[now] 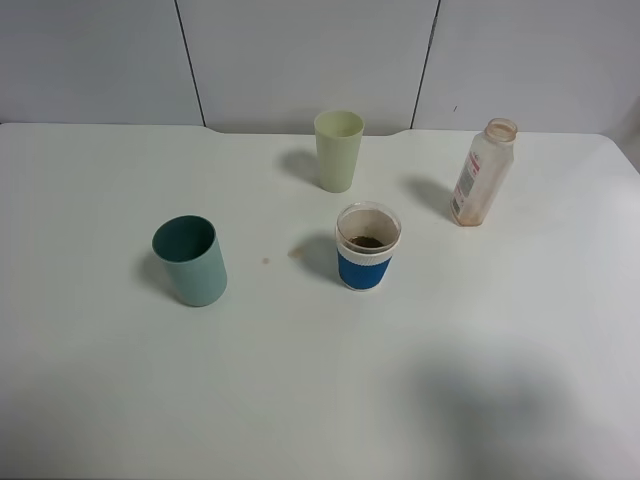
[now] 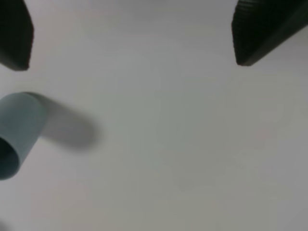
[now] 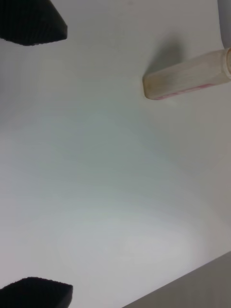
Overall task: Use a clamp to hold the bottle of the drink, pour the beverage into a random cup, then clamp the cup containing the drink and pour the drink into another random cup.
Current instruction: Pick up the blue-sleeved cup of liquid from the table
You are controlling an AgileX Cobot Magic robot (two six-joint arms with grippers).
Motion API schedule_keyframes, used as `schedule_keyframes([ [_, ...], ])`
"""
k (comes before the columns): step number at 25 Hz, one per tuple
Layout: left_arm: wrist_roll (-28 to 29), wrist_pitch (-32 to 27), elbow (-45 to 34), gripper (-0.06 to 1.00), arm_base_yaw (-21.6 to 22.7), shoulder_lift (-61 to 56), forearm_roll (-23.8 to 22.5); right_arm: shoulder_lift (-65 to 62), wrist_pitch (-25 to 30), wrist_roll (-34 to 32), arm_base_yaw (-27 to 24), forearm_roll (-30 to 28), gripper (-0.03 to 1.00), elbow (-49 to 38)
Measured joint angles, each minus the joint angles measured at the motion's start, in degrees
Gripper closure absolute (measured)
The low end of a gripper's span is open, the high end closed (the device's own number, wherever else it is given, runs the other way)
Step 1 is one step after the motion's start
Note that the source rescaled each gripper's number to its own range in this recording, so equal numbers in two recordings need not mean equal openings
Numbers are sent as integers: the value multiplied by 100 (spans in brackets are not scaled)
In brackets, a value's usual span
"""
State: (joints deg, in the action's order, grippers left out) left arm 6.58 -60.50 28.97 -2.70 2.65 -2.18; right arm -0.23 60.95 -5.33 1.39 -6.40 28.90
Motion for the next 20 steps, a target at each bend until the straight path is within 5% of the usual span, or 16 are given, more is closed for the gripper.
schedule_keyframes([
  [20, 0, 0, 0, 44, 0, 0, 0, 0, 0, 0, 0, 0, -3, 0],
])
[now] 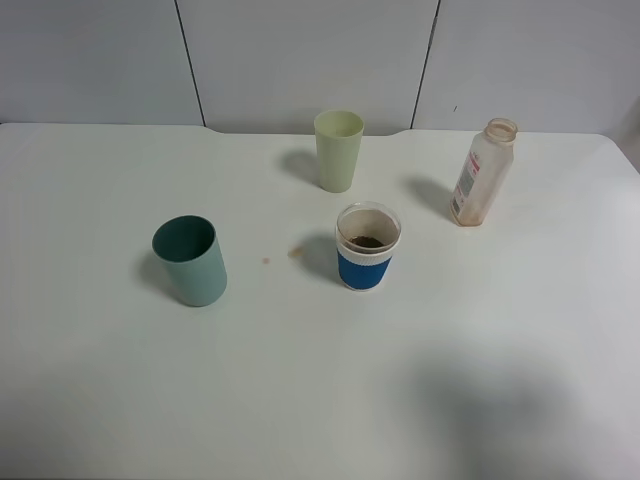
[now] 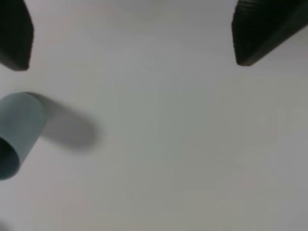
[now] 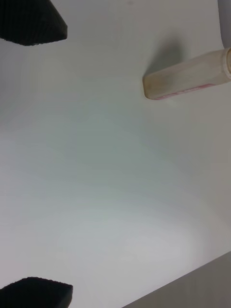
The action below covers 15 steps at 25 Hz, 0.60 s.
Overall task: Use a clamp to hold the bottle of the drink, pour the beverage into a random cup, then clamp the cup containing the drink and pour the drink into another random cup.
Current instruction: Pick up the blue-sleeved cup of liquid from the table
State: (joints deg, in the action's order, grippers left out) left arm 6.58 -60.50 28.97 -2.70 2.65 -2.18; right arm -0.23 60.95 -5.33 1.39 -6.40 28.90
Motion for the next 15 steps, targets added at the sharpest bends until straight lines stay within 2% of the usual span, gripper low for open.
schedule_keyframes([
  [15, 0, 0, 0, 44, 0, 0, 0, 0, 0, 0, 0, 0, -3, 0],
])
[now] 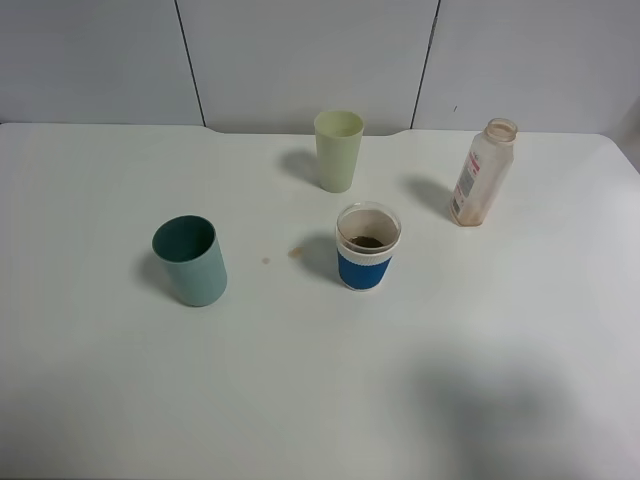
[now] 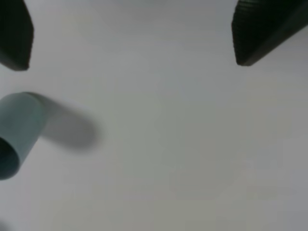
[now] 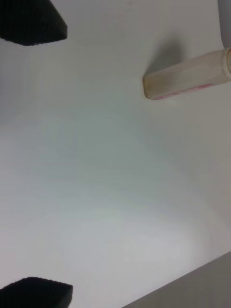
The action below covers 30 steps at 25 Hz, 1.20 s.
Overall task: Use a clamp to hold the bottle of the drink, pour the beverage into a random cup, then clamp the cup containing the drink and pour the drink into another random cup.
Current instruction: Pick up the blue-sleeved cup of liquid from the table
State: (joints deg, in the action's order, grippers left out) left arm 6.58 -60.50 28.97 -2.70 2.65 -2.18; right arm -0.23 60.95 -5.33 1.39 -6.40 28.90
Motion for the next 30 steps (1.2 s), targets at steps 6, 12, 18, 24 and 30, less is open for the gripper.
schedule_keyframes([
  [6, 0, 0, 0, 44, 0, 0, 0, 0, 0, 0, 0, 0, -3, 0],
  [12, 0, 249, 86, 44, 0, 0, 123, 0, 0, 0, 0, 0, -3, 0],
  [18, 5, 1485, 195, 44, 0, 35, 343, 0, 0, 0, 0, 0, -3, 0],
  [24, -7, 2124, 195, 43, 0, 510, 803, 0, 0, 0, 0, 0, -3, 0],
  [30, -772, 2455, 195, 43, 0, 1062, 1532, 0, 0, 0, 0, 0, -3, 0],
])
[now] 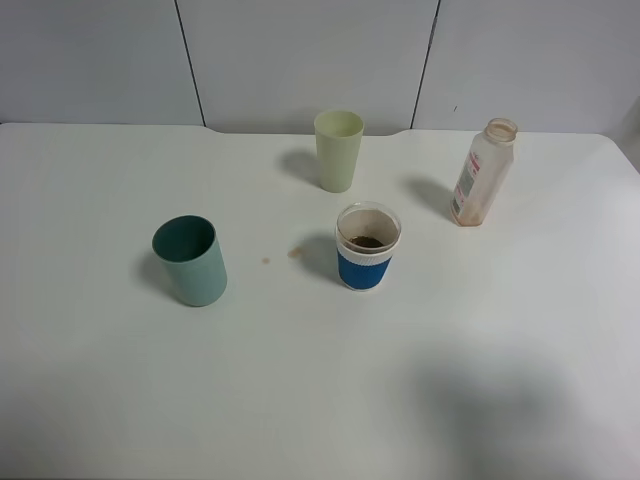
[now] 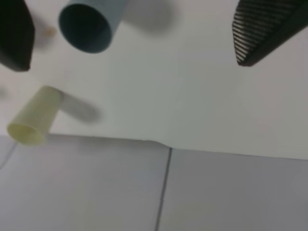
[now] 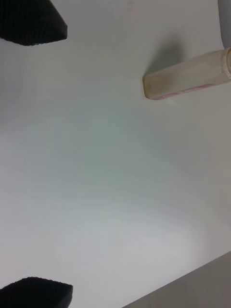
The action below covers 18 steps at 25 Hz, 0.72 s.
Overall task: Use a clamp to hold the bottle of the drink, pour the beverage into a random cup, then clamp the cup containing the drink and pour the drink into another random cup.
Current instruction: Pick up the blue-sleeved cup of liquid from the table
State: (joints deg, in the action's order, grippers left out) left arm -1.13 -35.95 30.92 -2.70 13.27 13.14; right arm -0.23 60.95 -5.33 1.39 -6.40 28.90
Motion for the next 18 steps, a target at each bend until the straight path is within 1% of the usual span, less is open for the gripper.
schedule_keyframes([
  [3, -536, 36, 0, 43, 0, 171, 545, 0, 0, 0, 0, 0, -3, 0],
  [7, -1492, -5, 0, 42, 0, 287, 1239, 0, 0, 0, 0, 0, -3, 0],
  [9, -1900, -98, 0, 42, 0, 307, 1538, 0, 0, 0, 0, 0, -3, 0],
  [15, -2870, -489, 0, 42, 0, 307, 2345, 0, 0, 0, 0, 0, -3, 0],
  [18, -3409, -667, 0, 42, 0, 307, 2898, 0, 0, 0, 0, 0, -3, 0],
])
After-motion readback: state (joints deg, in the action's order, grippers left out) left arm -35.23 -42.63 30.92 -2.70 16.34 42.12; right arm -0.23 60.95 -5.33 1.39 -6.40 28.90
